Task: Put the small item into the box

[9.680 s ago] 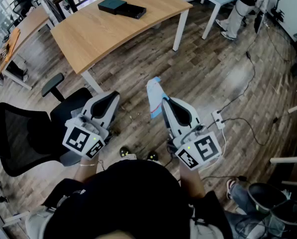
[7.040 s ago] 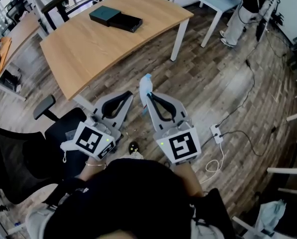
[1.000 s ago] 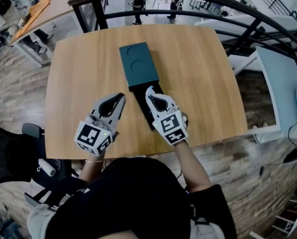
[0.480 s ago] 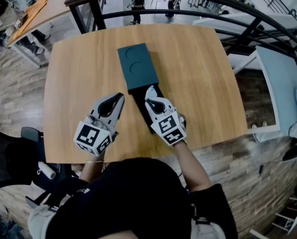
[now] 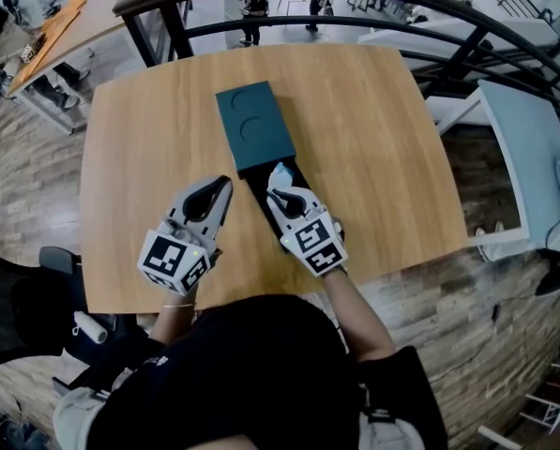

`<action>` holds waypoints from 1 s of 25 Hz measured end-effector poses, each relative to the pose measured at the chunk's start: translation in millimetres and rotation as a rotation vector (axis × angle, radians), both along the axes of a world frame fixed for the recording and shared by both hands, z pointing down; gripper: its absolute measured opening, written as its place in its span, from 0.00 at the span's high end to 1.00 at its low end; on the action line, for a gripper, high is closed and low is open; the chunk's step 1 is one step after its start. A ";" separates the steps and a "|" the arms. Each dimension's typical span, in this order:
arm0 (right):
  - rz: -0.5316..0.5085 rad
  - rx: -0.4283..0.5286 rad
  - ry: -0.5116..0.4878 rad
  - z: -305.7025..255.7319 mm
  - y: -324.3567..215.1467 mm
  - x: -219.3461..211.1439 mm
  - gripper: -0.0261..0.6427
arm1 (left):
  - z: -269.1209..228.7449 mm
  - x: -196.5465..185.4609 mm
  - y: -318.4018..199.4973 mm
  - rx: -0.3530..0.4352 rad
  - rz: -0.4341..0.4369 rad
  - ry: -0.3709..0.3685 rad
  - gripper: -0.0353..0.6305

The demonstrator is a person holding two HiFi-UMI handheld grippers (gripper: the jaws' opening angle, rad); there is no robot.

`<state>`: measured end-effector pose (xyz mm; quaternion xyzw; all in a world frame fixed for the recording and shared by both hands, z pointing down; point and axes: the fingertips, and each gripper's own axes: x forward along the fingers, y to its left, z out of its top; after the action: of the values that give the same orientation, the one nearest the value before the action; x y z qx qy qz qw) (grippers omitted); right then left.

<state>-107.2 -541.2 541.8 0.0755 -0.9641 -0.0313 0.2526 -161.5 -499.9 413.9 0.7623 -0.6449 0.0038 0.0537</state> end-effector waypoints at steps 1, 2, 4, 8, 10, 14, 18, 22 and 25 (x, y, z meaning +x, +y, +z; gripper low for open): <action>0.001 -0.007 0.003 0.9 0.9 0.9 0.92 | -0.3 1.1 0.3 0.001 0.003 0.000 0.91; 0.002 -0.012 0.006 1.8 2.0 2.2 0.92 | -0.3 2.4 0.8 0.002 0.005 0.001 0.91; 0.001 -0.026 0.012 3.9 4.6 4.8 0.92 | 0.0 3.8 1.4 0.002 0.007 0.002 0.91; 0.003 -0.045 0.031 7.7 8.4 7.6 0.92 | -0.4 4.7 0.5 0.001 0.017 0.004 0.91; 0.007 -0.045 0.026 7.2 9.2 8.5 0.92 | 0.4 5.2 1.6 -0.005 0.023 0.002 0.91; 0.017 -0.060 0.014 4.5 9.9 11.3 0.87 | 0.7 4.0 2.0 -0.008 0.019 0.005 0.91; 0.037 -0.072 -0.002 1.7 8.2 11.3 0.79 | 1.9 4.6 -0.6 -0.008 0.028 0.006 0.91; 0.050 -0.092 -0.051 -10.3 6.1 12.2 0.79 | 1.0 8.0 -4.4 -0.005 0.036 0.007 0.91; 0.063 -0.106 -0.080 -18.9 1.3 14.9 0.79 | -1.1 9.5 -7.9 -0.002 0.034 0.008 0.91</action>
<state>-92.4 -539.9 522.8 0.0936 -0.9709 0.0309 0.2184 -151.9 -507.8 412.8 0.7731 -0.6317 0.0026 0.0569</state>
